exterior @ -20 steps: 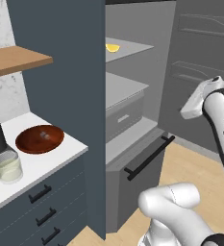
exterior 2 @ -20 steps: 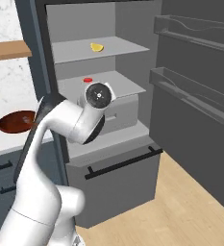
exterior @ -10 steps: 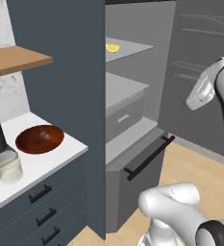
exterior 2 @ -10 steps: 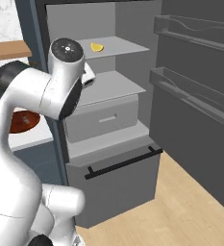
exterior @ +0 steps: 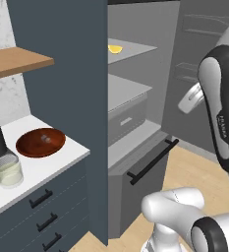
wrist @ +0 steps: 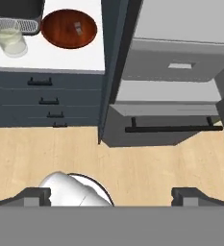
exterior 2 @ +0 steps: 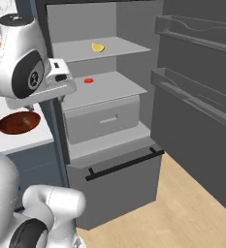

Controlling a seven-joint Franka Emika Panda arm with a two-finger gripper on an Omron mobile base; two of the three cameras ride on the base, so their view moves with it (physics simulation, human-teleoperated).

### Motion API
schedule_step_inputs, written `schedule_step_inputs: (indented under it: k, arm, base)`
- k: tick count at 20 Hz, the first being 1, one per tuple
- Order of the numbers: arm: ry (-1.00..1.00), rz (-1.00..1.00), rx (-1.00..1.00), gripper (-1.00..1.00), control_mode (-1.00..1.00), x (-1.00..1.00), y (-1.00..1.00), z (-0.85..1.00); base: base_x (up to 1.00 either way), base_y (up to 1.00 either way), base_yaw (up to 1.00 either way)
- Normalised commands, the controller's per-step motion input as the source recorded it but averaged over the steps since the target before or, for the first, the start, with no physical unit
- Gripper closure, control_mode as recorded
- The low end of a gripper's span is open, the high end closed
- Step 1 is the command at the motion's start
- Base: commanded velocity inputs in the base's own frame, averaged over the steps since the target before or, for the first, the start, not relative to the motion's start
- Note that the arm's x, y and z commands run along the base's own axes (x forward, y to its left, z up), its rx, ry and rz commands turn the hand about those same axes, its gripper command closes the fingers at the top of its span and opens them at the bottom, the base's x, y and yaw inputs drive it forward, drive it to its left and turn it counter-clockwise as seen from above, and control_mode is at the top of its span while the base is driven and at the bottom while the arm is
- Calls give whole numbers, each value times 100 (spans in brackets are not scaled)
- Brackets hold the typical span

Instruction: Grab a lemon wedge from the fridge and one ice cube from the ice bowl, and put them in the glass of lemonade.

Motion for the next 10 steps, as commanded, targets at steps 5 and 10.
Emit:
schedule_step_inputs:
  k: [5, 10]
  arm:
    - [8, -24, -2, -100, -100, -30, 0, -21]
    - [4, -18, 0, -100, -100, -8, 0, -19]
  base:
    - [0, 0, 0]
    - [0, 0, 0]
